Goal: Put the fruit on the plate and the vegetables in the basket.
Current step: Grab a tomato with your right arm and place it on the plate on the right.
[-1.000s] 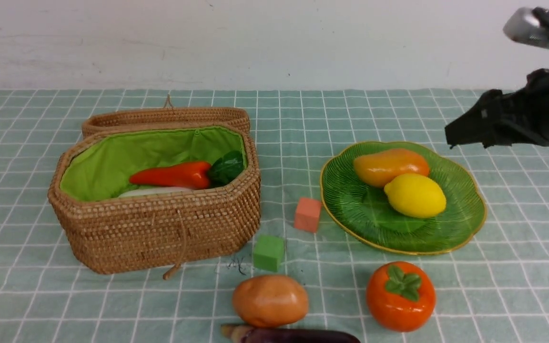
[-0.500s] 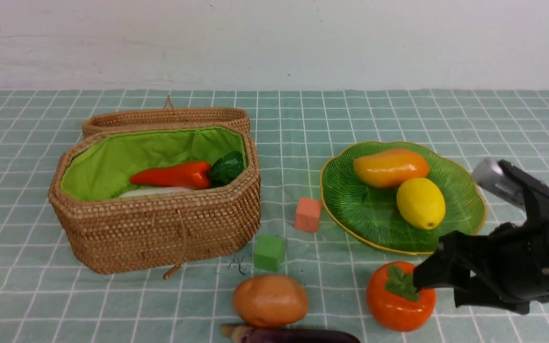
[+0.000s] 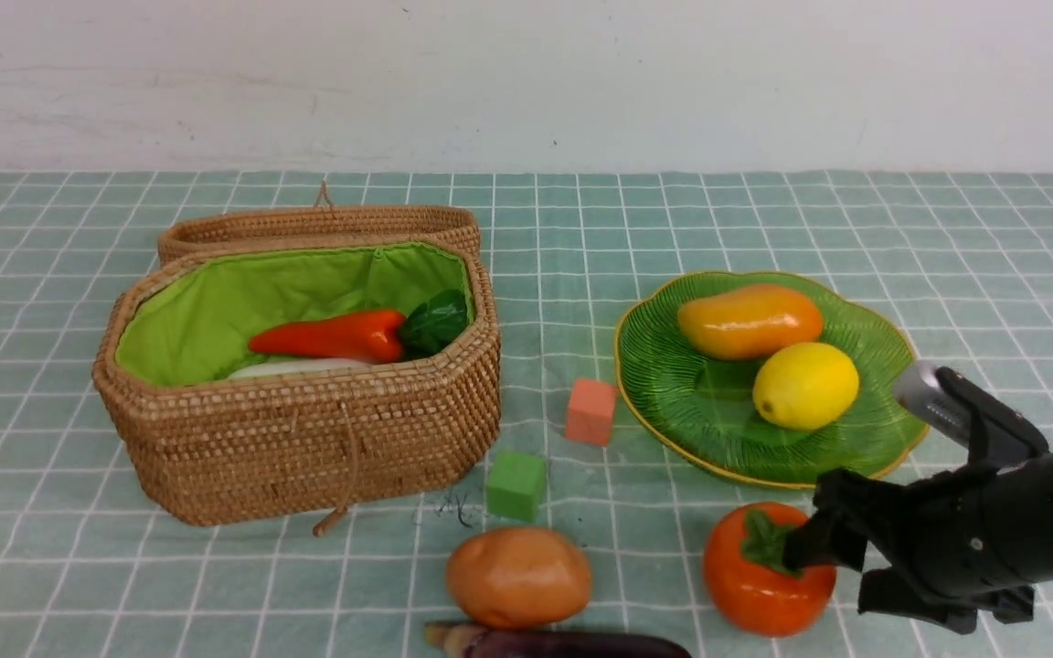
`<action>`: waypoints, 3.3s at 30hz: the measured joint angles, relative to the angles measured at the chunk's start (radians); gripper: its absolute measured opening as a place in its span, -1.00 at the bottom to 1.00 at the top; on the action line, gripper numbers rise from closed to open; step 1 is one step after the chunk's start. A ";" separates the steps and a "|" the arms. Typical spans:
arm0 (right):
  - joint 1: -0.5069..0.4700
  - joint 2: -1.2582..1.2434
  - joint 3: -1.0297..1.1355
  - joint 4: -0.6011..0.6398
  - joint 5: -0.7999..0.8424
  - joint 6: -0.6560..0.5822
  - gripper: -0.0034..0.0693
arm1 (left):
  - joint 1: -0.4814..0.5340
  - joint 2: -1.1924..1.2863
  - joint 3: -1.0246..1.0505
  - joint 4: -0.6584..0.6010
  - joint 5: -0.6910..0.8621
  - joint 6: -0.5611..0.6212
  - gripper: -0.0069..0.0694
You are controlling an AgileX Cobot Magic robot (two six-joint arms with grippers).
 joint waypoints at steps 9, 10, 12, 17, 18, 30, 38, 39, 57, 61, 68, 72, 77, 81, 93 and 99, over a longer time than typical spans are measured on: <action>-0.005 0.059 -0.016 0.237 0.044 -0.266 0.16 | 0.000 0.000 0.000 0.000 0.000 0.000 -0.41; -0.008 0.064 -0.016 0.268 0.055 -0.319 0.16 | 0.000 0.000 0.000 0.000 0.000 0.000 -0.40; -0.008 0.069 -0.016 0.311 0.069 -0.371 0.16 | 0.000 0.000 0.000 0.000 0.000 0.000 -0.40; -0.007 0.068 -0.010 0.365 0.125 -0.462 0.14 | 0.000 0.000 0.000 0.000 0.000 0.000 -0.38; -0.006 0.065 -0.008 0.364 0.128 -0.469 0.13 | 0.000 0.000 0.000 0.000 0.000 0.000 -0.38; -0.095 -0.052 -0.030 0.397 0.204 -0.477 -0.95 | 0.000 0.000 0.000 0.000 0.000 0.000 -0.36; -0.177 -0.052 -0.086 0.377 0.350 -0.496 -0.86 | 0.000 0.000 0.000 0.000 0.000 0.000 -0.33; -0.167 -0.052 -0.086 0.352 0.359 -0.496 -0.82 | 0.000 0.000 0.000 0.000 0.000 0.000 -0.33; 0.089 -0.001 -0.087 0.173 0.149 -0.330 0.92 | 0.000 0.000 0.000 0.000 0.000 0.000 -0.29; 0.096 0.077 -0.088 0.205 0.121 -0.372 0.74 | 0.000 0.000 0.000 0.000 0.000 0.000 -0.28; 0.098 0.147 -0.103 0.312 0.128 -0.429 0.23 | 0.000 0.000 0.000 0.000 0.000 0.000 -0.26; 0.097 0.148 -0.103 0.355 0.143 -0.504 0.23 | 0.000 0.000 0.000 0.000 0.000 0.000 -0.25; 0.077 0.131 -0.101 0.432 0.181 -0.619 0.23 | 0.000 0.000 0.000 0.000 0.000 0.000 -0.25; 0.038 0.097 -0.101 0.484 0.203 -0.666 0.23 | 0.000 0.000 0.000 0.000 0.000 0.000 -0.24; -0.231 0.080 -0.168 0.771 0.244 -0.886 0.23 | 0.000 0.000 0.000 0.000 0.000 0.000 -0.22; -0.249 0.175 -0.169 0.790 0.196 -0.916 0.23 | 0.000 0.000 0.000 0.000 0.000 0.000 -0.19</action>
